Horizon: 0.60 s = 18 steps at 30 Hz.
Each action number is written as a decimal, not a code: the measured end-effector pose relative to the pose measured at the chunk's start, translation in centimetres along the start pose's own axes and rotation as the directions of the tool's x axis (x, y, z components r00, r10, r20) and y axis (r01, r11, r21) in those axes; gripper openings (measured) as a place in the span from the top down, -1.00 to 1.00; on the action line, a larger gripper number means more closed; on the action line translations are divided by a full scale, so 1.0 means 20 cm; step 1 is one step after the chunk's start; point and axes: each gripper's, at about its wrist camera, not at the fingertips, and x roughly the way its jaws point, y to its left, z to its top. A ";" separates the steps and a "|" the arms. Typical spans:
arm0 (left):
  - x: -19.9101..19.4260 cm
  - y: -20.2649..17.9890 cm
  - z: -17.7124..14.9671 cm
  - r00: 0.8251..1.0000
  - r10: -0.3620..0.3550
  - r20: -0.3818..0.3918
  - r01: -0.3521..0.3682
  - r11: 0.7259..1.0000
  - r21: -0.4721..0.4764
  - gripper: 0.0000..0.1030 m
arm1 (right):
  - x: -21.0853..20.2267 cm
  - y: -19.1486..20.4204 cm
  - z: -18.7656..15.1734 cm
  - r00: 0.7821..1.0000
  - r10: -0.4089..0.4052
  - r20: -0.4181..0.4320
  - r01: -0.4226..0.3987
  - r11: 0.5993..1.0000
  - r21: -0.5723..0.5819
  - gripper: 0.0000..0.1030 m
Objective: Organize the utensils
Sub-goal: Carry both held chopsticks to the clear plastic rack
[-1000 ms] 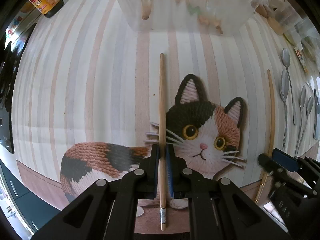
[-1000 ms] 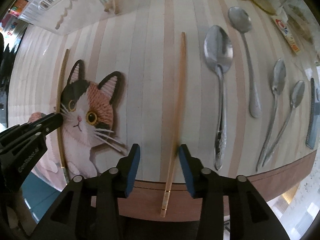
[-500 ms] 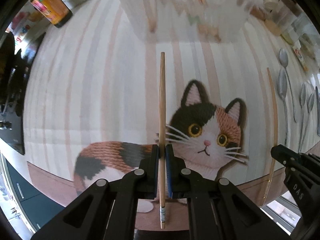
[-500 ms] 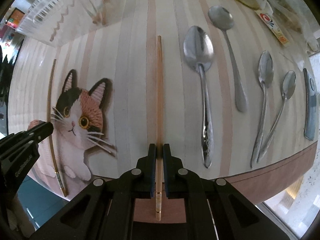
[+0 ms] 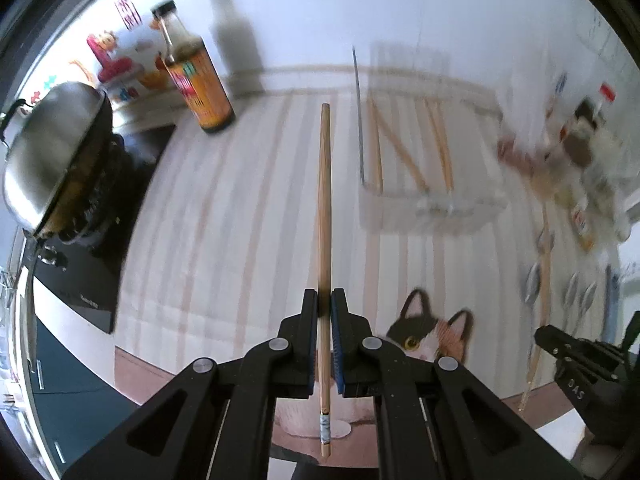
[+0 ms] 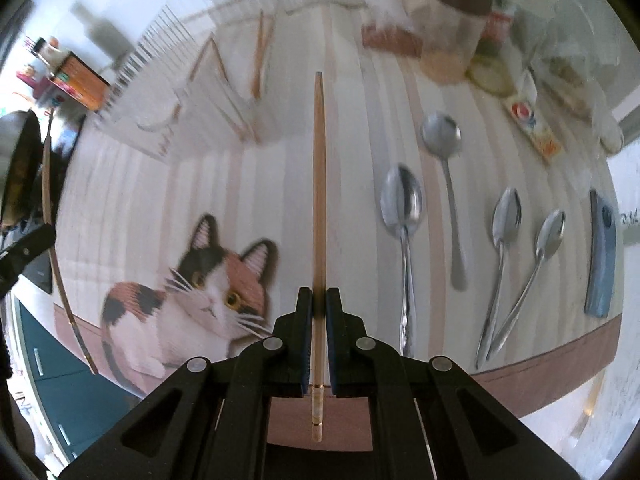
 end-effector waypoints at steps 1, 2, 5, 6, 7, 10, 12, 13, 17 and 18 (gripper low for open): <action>-0.03 0.02 0.02 1.000 -0.009 0.012 0.009 1.000 -0.007 0.92 | -0.02 -0.01 0.03 1.000 0.007 0.010 -0.007 1.000 -0.004 0.87; -0.06 0.04 0.05 1.000 -0.018 0.025 0.019 1.000 -0.016 0.92 | -0.06 -0.02 0.07 1.000 0.016 0.024 -0.015 1.000 -0.008 0.87; -0.14 0.07 0.15 0.997 -0.042 0.062 0.044 0.999 -0.030 0.92 | -0.15 -0.05 0.16 0.997 0.043 0.059 -0.042 0.999 -0.011 0.87; -0.16 0.07 0.18 0.996 -0.047 0.074 0.049 0.998 -0.031 0.92 | -0.18 -0.04 0.19 0.996 0.051 0.069 -0.051 0.999 -0.010 0.87; -0.18 0.07 0.21 0.995 -0.052 0.086 0.055 0.998 -0.028 0.92 | -0.20 -0.04 0.22 0.995 0.060 0.079 -0.060 0.998 -0.010 0.87; -0.23 0.05 0.30 0.991 -0.070 0.116 0.073 0.997 -0.022 0.92 | -0.28 -0.01 0.34 0.989 0.085 0.123 -0.083 0.996 -0.019 0.87; -0.25 0.02 0.36 0.988 -0.086 0.130 0.089 0.996 -0.017 0.92 | -0.32 0.03 0.40 0.984 0.102 0.145 -0.099 0.995 -0.025 0.87; -0.26 0.00 0.40 0.986 -0.097 0.137 0.099 0.995 -0.012 0.92 | -0.35 0.04 0.45 0.982 0.112 0.155 -0.108 0.994 -0.029 0.87; -0.26 -0.06 0.56 0.982 -0.123 0.144 0.122 0.992 0.014 0.92 | -0.44 0.12 0.63 0.969 0.145 0.198 -0.139 0.989 -0.044 0.87; -0.25 -0.08 0.60 0.982 -0.128 0.139 0.126 0.992 0.018 0.92 | -0.45 0.13 0.68 0.968 0.152 0.202 -0.145 0.988 -0.047 0.87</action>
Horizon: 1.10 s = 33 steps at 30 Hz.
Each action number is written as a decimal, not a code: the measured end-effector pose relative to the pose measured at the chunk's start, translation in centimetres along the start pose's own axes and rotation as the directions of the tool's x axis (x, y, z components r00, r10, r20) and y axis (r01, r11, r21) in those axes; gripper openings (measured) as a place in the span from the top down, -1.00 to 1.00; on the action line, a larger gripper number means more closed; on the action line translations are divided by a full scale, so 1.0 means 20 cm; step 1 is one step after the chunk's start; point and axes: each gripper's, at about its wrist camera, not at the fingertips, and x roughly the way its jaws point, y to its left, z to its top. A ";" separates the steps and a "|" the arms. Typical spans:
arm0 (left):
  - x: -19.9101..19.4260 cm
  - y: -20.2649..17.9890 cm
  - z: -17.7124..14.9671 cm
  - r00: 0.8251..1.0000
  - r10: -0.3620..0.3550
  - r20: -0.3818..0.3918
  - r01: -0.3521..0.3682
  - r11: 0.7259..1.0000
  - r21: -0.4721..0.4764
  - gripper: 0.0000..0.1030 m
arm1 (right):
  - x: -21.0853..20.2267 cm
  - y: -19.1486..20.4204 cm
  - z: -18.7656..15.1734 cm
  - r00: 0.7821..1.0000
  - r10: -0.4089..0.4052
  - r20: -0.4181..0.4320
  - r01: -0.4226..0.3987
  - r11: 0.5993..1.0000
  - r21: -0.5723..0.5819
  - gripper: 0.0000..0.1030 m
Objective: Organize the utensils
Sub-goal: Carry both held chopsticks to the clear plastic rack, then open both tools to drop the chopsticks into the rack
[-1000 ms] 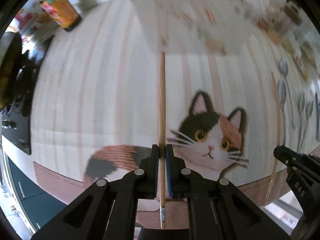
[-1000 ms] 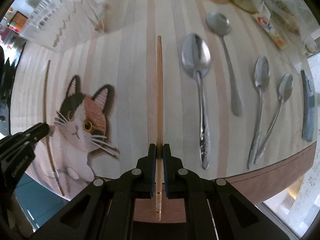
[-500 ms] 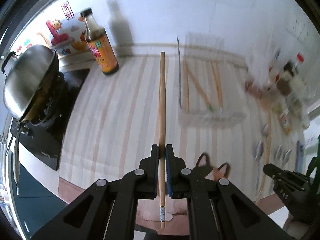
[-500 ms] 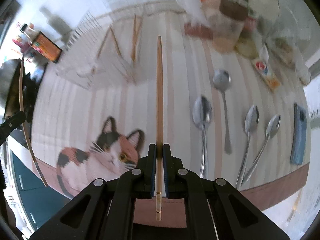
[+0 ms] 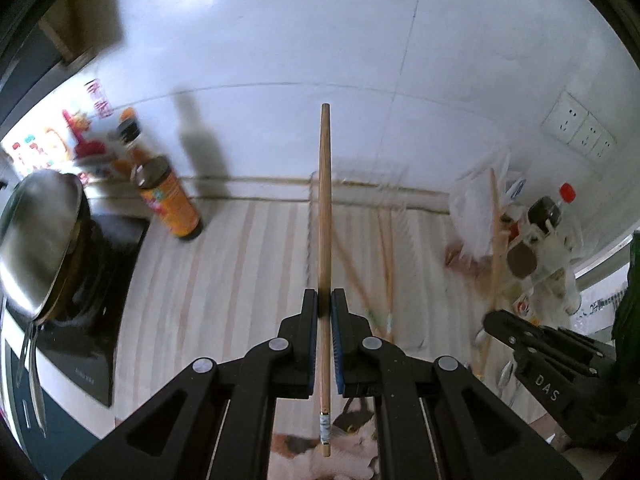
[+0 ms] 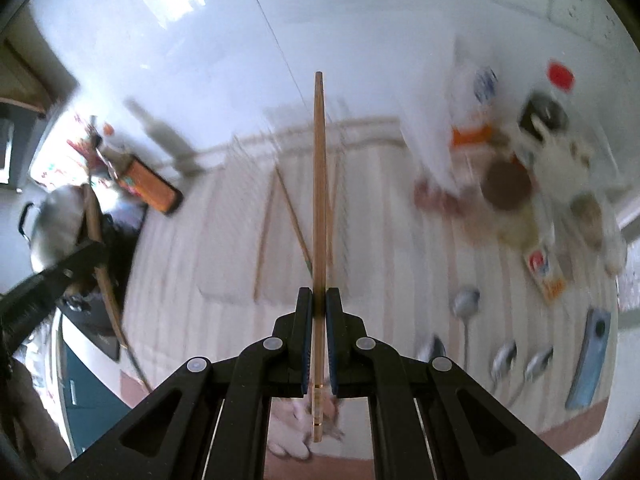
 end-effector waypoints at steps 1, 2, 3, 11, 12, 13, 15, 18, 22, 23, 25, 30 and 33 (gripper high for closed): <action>0.02 -0.01 0.04 1.000 -0.004 -0.005 0.004 1.000 0.002 0.92 | 0.01 0.01 0.06 1.000 0.007 0.004 -0.007 1.000 0.003 0.87; 0.04 -0.02 0.07 1.000 -0.010 -0.013 0.010 1.000 0.005 0.92 | 0.02 0.03 0.10 1.000 0.015 0.002 -0.015 1.000 0.006 0.87; 0.07 -0.02 0.10 1.000 -0.015 -0.024 0.015 1.000 0.005 0.92 | 0.04 0.04 0.14 1.000 0.023 -0.002 -0.023 1.000 0.009 0.87; 0.40 0.01 0.29 0.985 -0.052 -0.162 0.049 0.998 -0.025 0.92 | 0.34 0.08 0.38 0.993 0.051 -0.104 -0.046 0.998 0.045 0.87; 0.44 0.01 0.31 0.981 -0.060 -0.184 0.055 0.998 -0.030 0.92 | 0.38 0.08 0.39 0.992 0.051 -0.117 -0.045 0.998 0.050 0.87; 0.49 0.02 0.31 0.977 -0.064 -0.205 0.057 0.998 -0.039 0.92 | 0.43 0.08 0.40 0.990 0.047 -0.136 -0.040 0.998 0.053 0.87; 0.57 0.03 0.32 0.968 -0.068 -0.240 0.058 0.997 -0.050 0.92 | 0.50 0.08 0.41 0.986 0.043 -0.160 -0.033 0.998 0.060 0.87; 0.65 0.04 0.32 0.958 -0.077 -0.275 0.062 0.996 -0.065 0.92 | 0.58 0.07 0.40 0.981 0.028 -0.190 -0.018 0.999 0.051 0.87; 0.72 0.04 0.29 0.941 -0.089 -0.325 0.070 0.995 -0.069 0.90 | 0.66 0.07 0.38 0.972 0.034 -0.232 -0.022 0.998 0.052 0.87; 0.73 0.04 0.28 0.939 -0.085 -0.332 0.066 0.995 -0.068 0.88 | 0.67 0.06 0.38 0.970 0.031 -0.241 -0.018 0.998 0.055 0.86; 0.71 0.04 0.26 0.940 -0.084 -0.331 0.065 0.996 -0.068 0.85 | 0.71 0.05 0.37 0.965 0.027 -0.262 -0.014 0.998 0.053 0.85; 0.64 0.06 0.21 0.959 -0.015 -0.283 0.003 0.999 -0.043 0.34 | 0.68 0.04 0.33 0.962 0.000 -0.272 0.010 0.999 0.037 0.45; 0.58 0.10 0.18 0.973 0.030 -0.228 -0.040 0.998 -0.038 -0.28 | 0.63 0.00 0.30 0.969 -0.036 -0.244 0.042 0.999 0.018 0.31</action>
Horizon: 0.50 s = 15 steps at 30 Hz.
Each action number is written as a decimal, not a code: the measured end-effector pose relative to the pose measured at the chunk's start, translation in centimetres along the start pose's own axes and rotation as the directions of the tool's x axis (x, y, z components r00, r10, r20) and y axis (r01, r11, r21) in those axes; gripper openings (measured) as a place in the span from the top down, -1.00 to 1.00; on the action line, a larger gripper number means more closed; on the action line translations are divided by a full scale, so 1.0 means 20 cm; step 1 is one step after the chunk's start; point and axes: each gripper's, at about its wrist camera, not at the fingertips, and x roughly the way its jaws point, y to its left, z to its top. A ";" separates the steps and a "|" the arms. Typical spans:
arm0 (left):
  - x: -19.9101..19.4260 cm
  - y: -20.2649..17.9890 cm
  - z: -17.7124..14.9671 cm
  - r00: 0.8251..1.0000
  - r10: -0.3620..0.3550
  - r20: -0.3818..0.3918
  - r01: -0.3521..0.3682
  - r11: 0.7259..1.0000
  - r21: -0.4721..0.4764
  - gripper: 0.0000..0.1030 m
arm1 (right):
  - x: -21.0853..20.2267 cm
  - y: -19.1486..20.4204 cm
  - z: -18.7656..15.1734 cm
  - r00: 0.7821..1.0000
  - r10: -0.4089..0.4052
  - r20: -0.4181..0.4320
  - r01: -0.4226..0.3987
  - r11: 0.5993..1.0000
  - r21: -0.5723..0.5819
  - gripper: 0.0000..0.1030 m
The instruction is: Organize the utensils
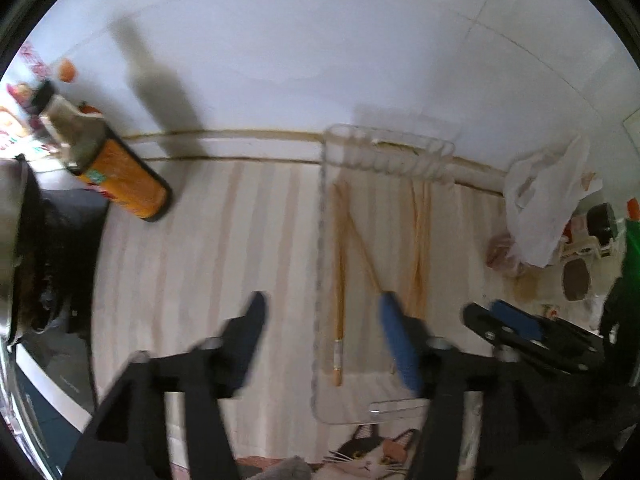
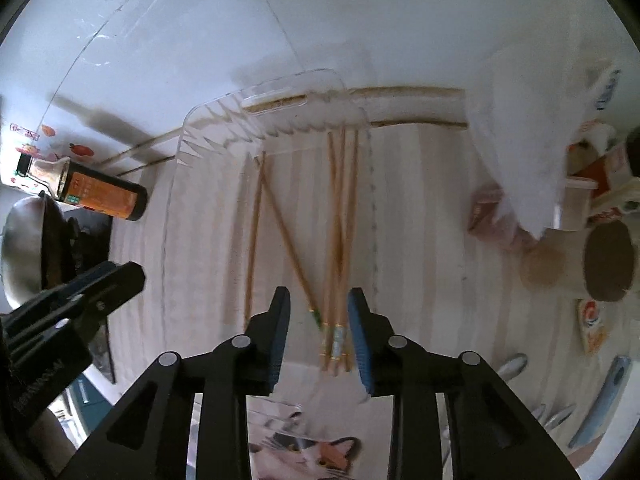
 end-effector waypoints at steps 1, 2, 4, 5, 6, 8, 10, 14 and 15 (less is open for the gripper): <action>-0.02 0.01 -0.02 0.999 0.026 0.029 -0.026 1.000 0.004 -0.35 | -0.02 -0.01 -0.02 1.000 -0.014 0.014 0.014 1.000 -0.002 0.23; -0.04 0.02 -0.04 0.998 0.040 0.047 -0.040 0.999 0.004 -0.43 | -0.03 -0.02 -0.03 0.999 -0.029 0.028 0.029 1.000 -0.004 0.17; -0.07 0.04 -0.08 0.993 0.070 0.090 -0.071 0.997 0.005 -0.64 | -0.07 -0.04 -0.08 0.995 -0.073 0.066 0.074 0.997 -0.010 0.07; -0.09 0.05 -0.10 0.990 0.081 0.116 -0.082 0.997 0.005 -0.78 | -0.09 -0.05 -0.09 0.993 -0.083 0.078 0.084 0.996 -0.008 -0.04; -0.10 0.06 -0.12 0.986 0.088 0.138 -0.090 0.996 0.006 -0.83 | -0.10 -0.06 -0.11 0.991 -0.100 0.091 0.102 0.995 -0.010 -0.08; -0.14 0.07 -0.18 0.975 0.115 0.190 -0.120 0.993 0.014 -0.87 | -0.12 -0.06 -0.17 0.985 -0.129 0.119 0.131 0.991 -0.010 -0.19; -0.16 0.07 -0.23 0.967 0.140 0.213 -0.150 0.988 0.030 -0.95 | -0.16 -0.06 -0.23 0.972 -0.171 0.162 0.174 0.985 -0.008 -0.34; -0.21 0.07 -0.31 0.961 0.145 0.235 -0.160 0.986 0.047 -1.00 | -0.25 -0.05 -0.32 0.942 -0.238 0.236 0.245 0.970 0.000 -0.82; -0.23 0.07 -0.33 0.959 0.142 0.246 -0.158 0.986 0.046 -1.00 | -0.29 -0.04 -0.35 0.932 -0.255 0.260 0.263 0.965 0.003 -0.87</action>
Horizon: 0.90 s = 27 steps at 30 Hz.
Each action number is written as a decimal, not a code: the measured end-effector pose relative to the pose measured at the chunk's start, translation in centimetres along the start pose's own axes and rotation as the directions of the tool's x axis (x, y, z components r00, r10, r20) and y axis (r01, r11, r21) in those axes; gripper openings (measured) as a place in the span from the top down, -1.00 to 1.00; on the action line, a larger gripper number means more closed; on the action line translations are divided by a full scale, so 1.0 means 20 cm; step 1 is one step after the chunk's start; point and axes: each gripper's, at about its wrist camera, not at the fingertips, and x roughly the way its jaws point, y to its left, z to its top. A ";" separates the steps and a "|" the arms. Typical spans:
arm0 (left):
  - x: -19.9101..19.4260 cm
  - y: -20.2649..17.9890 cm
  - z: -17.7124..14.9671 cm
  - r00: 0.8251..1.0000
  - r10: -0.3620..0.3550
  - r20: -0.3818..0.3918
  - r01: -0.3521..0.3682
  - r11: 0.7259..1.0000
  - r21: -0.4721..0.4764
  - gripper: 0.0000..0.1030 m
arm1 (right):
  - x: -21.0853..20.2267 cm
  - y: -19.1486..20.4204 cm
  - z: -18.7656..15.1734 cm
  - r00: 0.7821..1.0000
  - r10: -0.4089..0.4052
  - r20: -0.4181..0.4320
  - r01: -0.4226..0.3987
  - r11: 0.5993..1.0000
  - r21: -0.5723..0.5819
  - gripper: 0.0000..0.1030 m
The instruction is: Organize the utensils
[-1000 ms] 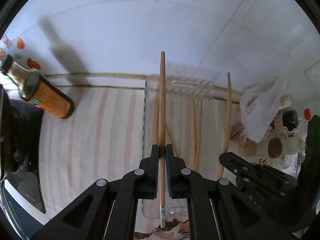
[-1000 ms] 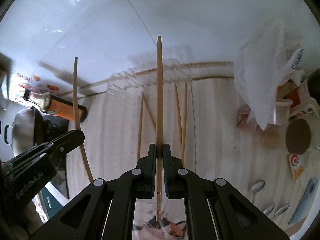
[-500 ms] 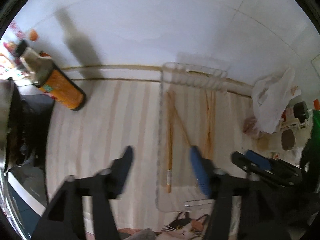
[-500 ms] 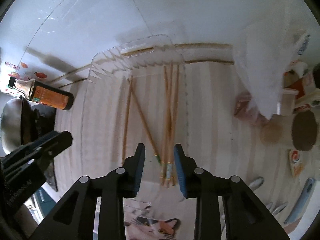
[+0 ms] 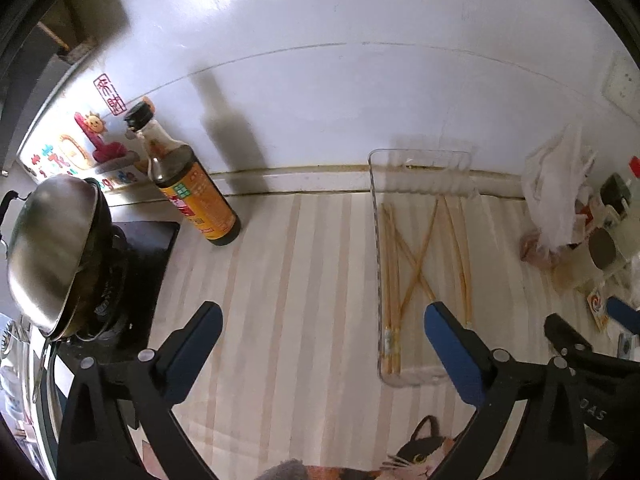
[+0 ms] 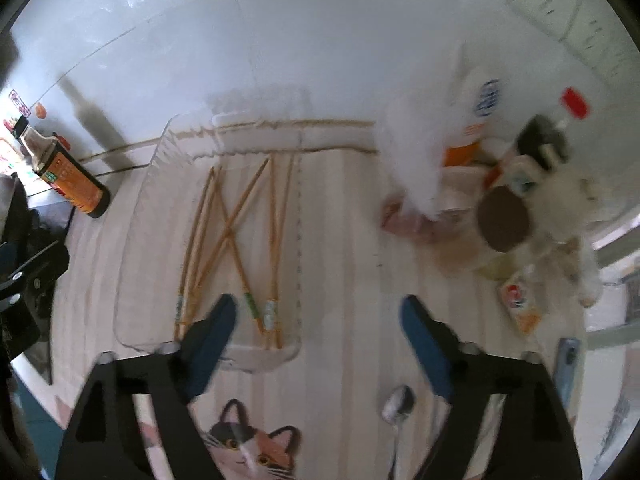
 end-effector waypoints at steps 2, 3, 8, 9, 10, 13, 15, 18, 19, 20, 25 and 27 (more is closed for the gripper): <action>-0.05 0.01 -0.03 1.000 -0.005 0.021 0.005 1.000 -0.007 -1.00 | -0.07 0.00 -0.03 0.999 -0.030 0.037 0.031 1.000 -0.004 -0.95; -0.07 0.01 -0.04 0.999 -0.007 0.031 0.008 1.000 -0.009 -1.00 | -0.12 -0.01 -0.05 0.997 -0.046 0.057 0.046 0.999 -0.006 -0.96; -0.23 0.03 -0.11 0.996 -0.026 0.089 0.027 1.000 -0.011 -1.00 | -0.32 -0.01 -0.14 0.987 -0.081 0.142 0.080 0.997 0.009 -0.99; -0.26 0.04 -0.13 0.994 -0.032 0.100 0.033 0.999 -0.009 -1.00 | -0.36 -0.01 -0.15 0.984 -0.081 0.157 0.080 0.997 0.014 -0.99; -0.29 0.04 -0.14 0.993 -0.038 0.109 0.039 0.999 -0.007 -1.00 | -0.39 -0.02 -0.17 0.982 -0.081 0.169 0.079 0.997 0.020 -0.99; -0.39 0.05 -0.18 0.988 -0.059 0.140 0.059 0.998 0.003 -1.00 | -0.50 -0.02 -0.23 0.975 -0.079 0.207 0.072 0.997 0.042 -0.99; -0.43 0.05 -0.20 0.986 -0.068 0.154 0.068 0.998 0.003 -1.00 | -0.57 -0.03 -0.27 0.971 -0.070 0.229 0.058 0.996 0.061 -0.99; -0.49 0.04 -0.23 0.984 -0.069 0.165 0.070 0.998 0.001 -1.00 | -0.63 -0.06 -0.33 0.968 -0.054 0.243 0.033 0.996 0.089 -0.99; -0.51 0.04 -0.24 0.986 -0.048 0.160 0.049 0.999 -0.005 -1.00 | -0.64 -0.07 -0.34 0.969 -0.044 0.242 0.021 0.995 0.097 -0.99; -0.52 0.03 -0.24 0.986 -0.022 0.165 0.024 1.000 -0.009 -1.00 | -0.65 -0.09 -0.36 0.970 -0.030 0.242 0.003 0.994 0.111 -0.99; -0.54 -0.03 -0.29 0.983 0.004 0.185 -0.004 1.000 -0.003 -1.00 | -0.64 -0.21 -0.43 0.969 0.013 0.246 -0.054 0.986 0.159 -0.99; -0.52 -0.08 -0.30 0.985 -0.001 0.174 0.001 1.000 0.000 -1.00 | -0.61 -0.29 -0.46 0.970 0.027 0.243 -0.074 0.980 0.184 -0.99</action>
